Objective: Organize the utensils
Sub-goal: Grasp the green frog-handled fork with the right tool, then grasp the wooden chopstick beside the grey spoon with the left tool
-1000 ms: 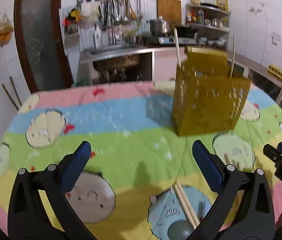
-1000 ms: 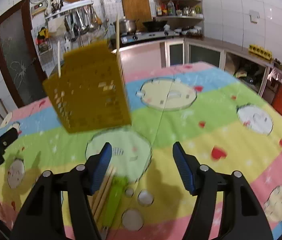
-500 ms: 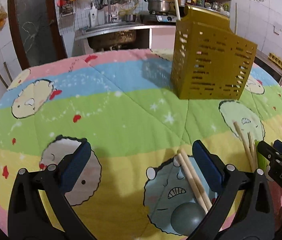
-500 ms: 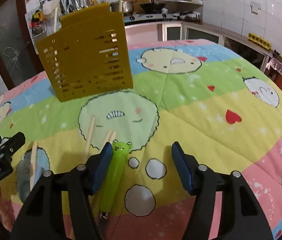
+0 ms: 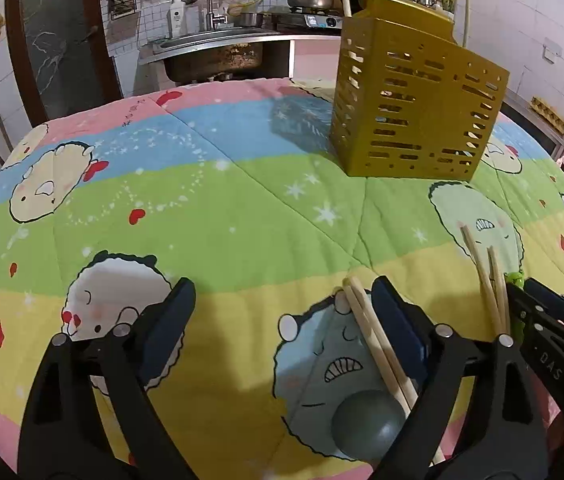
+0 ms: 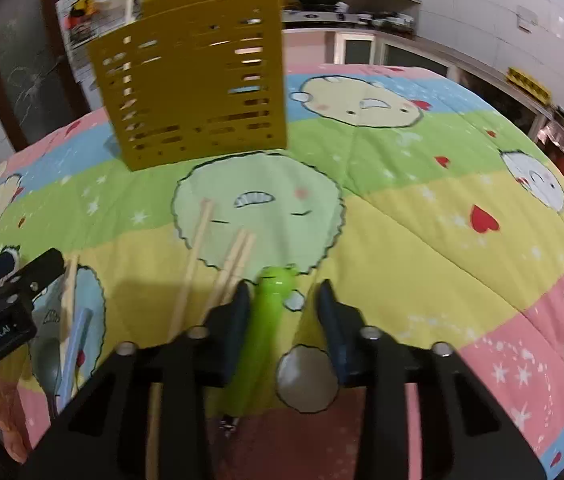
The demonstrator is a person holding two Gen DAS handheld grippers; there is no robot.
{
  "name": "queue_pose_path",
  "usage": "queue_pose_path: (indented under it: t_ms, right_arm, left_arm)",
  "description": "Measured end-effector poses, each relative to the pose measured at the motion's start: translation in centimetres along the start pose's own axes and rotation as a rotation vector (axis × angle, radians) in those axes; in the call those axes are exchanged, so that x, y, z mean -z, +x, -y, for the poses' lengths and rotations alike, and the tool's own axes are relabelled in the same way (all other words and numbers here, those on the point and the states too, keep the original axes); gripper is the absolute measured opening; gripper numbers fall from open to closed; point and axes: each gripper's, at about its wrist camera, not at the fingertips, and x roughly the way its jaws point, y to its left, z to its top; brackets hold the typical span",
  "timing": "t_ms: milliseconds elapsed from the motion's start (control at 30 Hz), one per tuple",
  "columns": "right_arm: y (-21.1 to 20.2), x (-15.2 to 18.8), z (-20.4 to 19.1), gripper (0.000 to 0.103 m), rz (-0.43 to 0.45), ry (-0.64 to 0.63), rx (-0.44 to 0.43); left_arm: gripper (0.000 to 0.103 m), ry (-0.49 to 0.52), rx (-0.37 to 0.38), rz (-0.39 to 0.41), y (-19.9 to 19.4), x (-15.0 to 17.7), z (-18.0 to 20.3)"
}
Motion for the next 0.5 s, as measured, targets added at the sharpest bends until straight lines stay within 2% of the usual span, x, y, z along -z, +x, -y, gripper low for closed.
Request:
queue_pose_path:
  t_ms: [100, 233, 500]
  right_arm:
    - [0.1, -0.2, 0.4, 0.023, -0.003, -0.007, -0.029]
    - [-0.1, -0.5, 1.3, 0.022, 0.004, -0.005, -0.020]
    - [-0.1, -0.2, 2.3, 0.022, 0.020, -0.003, -0.020]
  left_arm:
    - [0.083, -0.001, 0.005, -0.012, 0.1, 0.3, 0.1]
    - [0.077, -0.013, 0.021, -0.035, 0.5, 0.4, 0.1]
    - [0.076, -0.004, 0.043, -0.034, 0.4, 0.7, 0.6]
